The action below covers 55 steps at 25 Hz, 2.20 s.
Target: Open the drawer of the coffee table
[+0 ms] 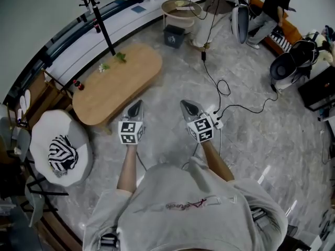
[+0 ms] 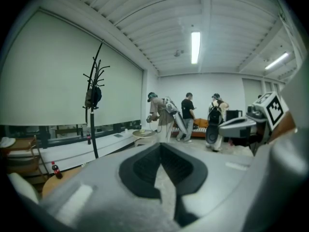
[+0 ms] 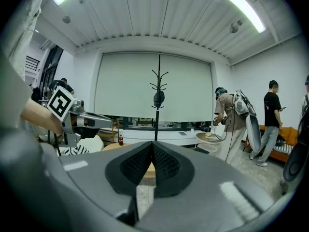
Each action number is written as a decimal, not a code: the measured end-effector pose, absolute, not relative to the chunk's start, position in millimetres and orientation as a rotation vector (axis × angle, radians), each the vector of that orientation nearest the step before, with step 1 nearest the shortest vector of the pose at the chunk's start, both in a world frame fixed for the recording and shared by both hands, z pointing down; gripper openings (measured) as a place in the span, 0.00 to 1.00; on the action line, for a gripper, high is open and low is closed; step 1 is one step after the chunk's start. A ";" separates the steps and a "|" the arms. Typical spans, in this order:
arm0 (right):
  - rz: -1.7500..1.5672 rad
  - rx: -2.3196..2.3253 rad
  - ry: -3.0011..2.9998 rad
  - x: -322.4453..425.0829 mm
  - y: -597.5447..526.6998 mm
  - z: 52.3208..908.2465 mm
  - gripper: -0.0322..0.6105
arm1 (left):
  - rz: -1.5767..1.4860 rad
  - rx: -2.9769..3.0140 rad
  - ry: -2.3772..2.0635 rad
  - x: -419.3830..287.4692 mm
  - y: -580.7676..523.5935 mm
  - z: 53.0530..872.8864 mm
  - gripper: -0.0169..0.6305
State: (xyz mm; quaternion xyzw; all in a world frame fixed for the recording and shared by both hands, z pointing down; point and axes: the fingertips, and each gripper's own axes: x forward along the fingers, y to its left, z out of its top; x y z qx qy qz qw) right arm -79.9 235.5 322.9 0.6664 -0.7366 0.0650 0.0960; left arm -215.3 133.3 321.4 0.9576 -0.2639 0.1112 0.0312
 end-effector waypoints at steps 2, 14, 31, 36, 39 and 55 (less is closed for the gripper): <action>0.192 1.988 -2.166 -78.2 218.7 322.2 0.05 | 0.339 2.953 -0.796 -213.0 114.8 322.5 0.02; 0.230 2.050 -2.077 -76.9 179.7 331.4 0.05 | 0.341 2.959 -0.703 -207.6 62.6 333.3 0.03; 0.231 2.062 -2.100 -70.5 178.9 341.2 0.05 | 0.369 2.959 -0.723 -205.4 62.9 342.8 0.03; 0.237 2.041 -2.131 -52.8 167.4 347.9 0.05 | 0.381 2.942 -0.773 -194.7 48.5 344.1 0.02; 0.246 2.028 -2.150 -38.9 151.5 353.3 0.05 | 0.400 2.937 -0.804 -185.7 32.6 345.5 0.03; 0.248 1.937 -2.257 96.5 10.6 341.1 0.05 | 0.447 2.898 -0.892 -55.7 -86.5 331.1 0.02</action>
